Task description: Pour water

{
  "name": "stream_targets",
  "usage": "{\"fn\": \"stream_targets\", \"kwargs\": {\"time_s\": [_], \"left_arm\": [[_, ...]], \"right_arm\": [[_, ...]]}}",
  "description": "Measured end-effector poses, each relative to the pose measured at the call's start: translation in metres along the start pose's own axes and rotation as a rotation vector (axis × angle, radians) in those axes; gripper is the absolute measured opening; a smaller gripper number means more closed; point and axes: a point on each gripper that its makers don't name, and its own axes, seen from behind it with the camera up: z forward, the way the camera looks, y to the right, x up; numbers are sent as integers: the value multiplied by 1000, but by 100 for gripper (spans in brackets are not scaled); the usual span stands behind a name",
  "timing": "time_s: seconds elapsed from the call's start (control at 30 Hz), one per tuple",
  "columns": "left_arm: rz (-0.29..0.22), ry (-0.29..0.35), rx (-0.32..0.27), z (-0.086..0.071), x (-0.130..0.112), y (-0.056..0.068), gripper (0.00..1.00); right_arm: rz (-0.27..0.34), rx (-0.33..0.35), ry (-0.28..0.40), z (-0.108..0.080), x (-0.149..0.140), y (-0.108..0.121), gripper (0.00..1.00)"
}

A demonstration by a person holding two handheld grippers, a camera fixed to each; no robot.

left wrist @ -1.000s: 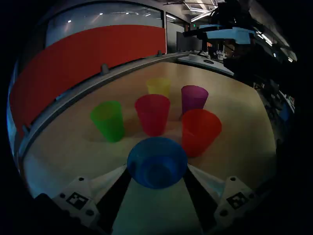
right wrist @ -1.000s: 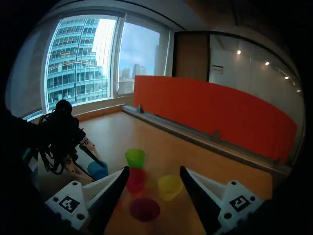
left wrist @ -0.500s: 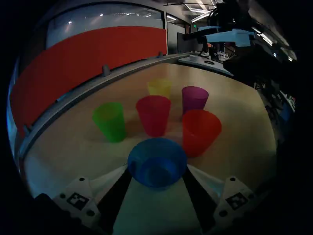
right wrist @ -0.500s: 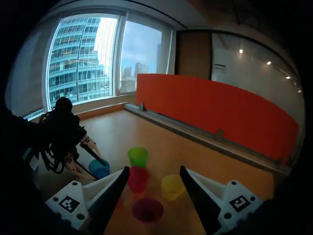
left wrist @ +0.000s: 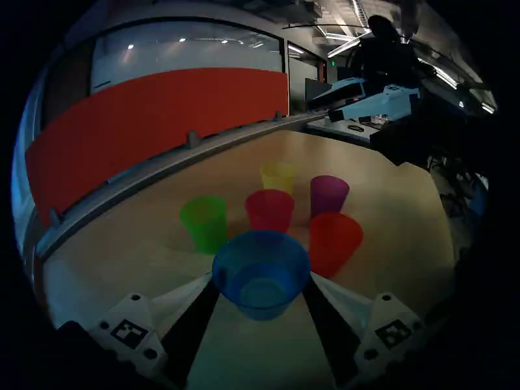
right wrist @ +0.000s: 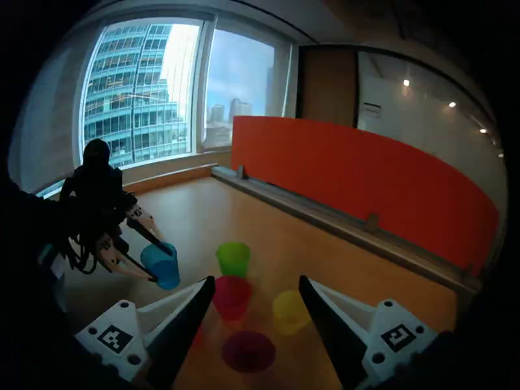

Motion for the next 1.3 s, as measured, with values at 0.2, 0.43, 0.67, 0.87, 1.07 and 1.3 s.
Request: {"fn": "stream_targets", "kwargs": {"time_s": [0.2,0.43,0.67,0.87,1.07,1.3], "left_arm": [[-19,55,24,-16,15,-5,85],[-42,120,44,-31,27,-12,85],[-64,185,66,-43,39,-19,85],[-84,237,86,-54,49,-24,85],[-80,291,104,-68,62,-28,85],[-69,341,113,-83,76,-25,85]], "right_arm": [[-8,20,-16,9,1,-3,100],[-17,37,-33,20,2,-5,100],[-27,47,-49,28,2,-6,100],[-32,55,-66,35,1,-6,100],[-44,70,-87,43,0,-10,100],[-57,86,-105,49,0,-15,100]]}}
